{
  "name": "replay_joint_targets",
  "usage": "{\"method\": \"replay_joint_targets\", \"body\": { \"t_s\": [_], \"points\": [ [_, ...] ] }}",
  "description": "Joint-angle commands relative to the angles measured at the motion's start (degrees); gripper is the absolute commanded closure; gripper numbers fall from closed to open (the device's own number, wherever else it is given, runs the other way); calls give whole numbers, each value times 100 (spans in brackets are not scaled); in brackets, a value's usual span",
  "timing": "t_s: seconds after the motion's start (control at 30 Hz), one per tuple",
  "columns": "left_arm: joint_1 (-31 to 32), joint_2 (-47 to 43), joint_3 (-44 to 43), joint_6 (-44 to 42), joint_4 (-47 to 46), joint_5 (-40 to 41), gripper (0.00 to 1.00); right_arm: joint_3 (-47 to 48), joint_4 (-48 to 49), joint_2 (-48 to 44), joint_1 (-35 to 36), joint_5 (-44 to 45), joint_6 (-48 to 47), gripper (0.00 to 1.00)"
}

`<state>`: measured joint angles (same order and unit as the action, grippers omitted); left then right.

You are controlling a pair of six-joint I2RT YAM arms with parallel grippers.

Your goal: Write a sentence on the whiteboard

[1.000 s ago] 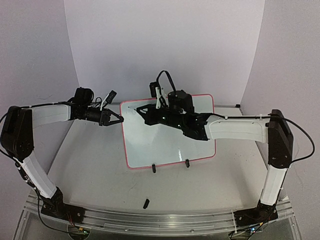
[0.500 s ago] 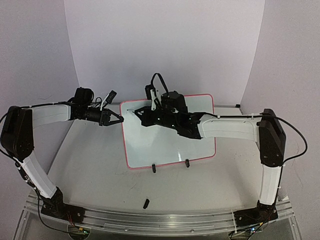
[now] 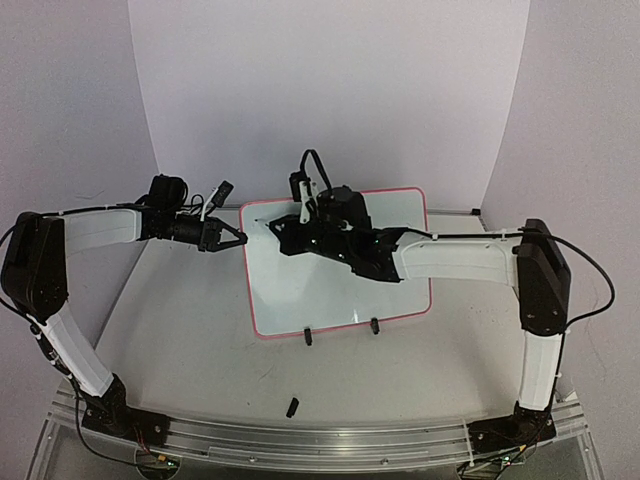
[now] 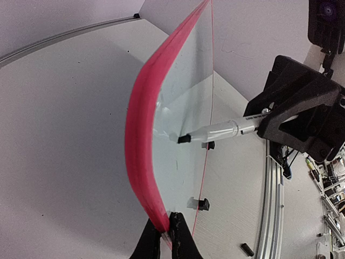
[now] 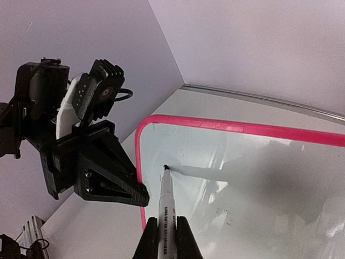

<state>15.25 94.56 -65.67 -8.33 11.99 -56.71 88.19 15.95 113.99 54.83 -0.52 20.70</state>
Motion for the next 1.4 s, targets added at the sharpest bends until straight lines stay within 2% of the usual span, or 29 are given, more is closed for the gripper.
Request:
{"method": "replay_joint_targets", "body": {
  "t_s": [0.0,0.6,0.77,0.87,1.37],
  "points": [
    [124,-12,-113,-509,148,310,100,-290,-342,-21,-50,448,84,100],
    [119,-32,-119,-497,156,335,100,-654,-376,-407,105,291,98,100],
    [122,-38,-131,-495,163,375,100,-761,17,-729,215,-129,-66,100],
    [121,-43,-134,-485,161,386,100,-724,147,-839,265,-84,-191,100],
    [139,-49,-140,-461,151,375,100,165,-105,-135,282,502,-589,100]
  ]
}}
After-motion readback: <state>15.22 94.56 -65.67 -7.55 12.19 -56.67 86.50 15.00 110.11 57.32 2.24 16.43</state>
